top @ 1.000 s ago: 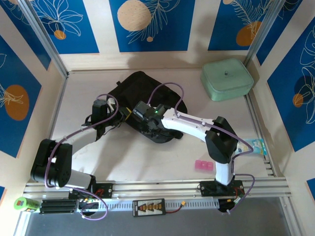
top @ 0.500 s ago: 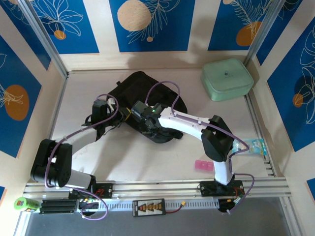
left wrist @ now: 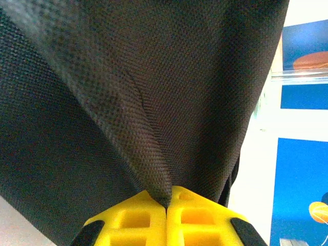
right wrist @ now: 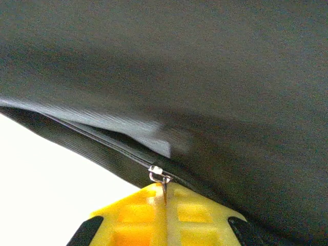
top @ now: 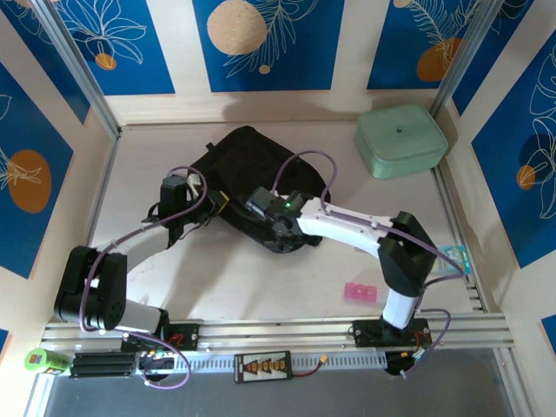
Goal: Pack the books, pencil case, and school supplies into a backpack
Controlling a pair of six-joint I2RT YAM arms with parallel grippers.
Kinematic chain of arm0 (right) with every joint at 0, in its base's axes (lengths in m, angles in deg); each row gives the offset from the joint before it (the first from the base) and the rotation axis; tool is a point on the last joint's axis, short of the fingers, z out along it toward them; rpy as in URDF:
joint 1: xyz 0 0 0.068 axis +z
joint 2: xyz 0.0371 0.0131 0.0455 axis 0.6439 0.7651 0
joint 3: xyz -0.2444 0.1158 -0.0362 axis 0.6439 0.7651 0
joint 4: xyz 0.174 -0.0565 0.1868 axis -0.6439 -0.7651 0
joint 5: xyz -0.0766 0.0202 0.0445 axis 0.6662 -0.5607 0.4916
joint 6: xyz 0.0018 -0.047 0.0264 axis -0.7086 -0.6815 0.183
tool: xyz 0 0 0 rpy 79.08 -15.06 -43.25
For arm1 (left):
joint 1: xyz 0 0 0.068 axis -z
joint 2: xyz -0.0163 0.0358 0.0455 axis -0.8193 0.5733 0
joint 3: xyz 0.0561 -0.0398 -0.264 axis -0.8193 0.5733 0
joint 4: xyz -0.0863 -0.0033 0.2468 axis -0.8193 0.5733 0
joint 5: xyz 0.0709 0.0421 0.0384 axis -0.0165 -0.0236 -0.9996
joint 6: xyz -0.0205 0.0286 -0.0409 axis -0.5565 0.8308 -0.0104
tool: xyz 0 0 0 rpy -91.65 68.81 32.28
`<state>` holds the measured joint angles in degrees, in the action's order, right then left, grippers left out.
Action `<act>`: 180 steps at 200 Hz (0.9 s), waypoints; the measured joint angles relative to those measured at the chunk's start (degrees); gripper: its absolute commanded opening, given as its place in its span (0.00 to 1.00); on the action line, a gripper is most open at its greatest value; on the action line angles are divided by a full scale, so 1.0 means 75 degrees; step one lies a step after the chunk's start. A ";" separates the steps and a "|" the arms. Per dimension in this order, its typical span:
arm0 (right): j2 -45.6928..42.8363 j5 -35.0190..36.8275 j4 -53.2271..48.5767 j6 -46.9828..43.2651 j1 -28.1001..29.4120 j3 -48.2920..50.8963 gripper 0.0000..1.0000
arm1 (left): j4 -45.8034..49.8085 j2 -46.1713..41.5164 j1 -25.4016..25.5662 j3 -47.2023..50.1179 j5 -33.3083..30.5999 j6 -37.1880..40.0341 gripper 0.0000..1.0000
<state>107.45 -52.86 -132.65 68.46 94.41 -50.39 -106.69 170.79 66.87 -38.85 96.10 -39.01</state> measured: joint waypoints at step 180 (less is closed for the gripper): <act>-0.0321 -0.0361 -0.0256 -0.0248 -0.0318 0.0699 0.31 | -0.0012 0.0227 -0.0265 0.0000 0.0160 0.0102 0.00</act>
<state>105.04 -55.57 -134.57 66.61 92.03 -45.14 -106.78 172.49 64.88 -38.85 97.30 -38.25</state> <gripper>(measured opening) 0.303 0.058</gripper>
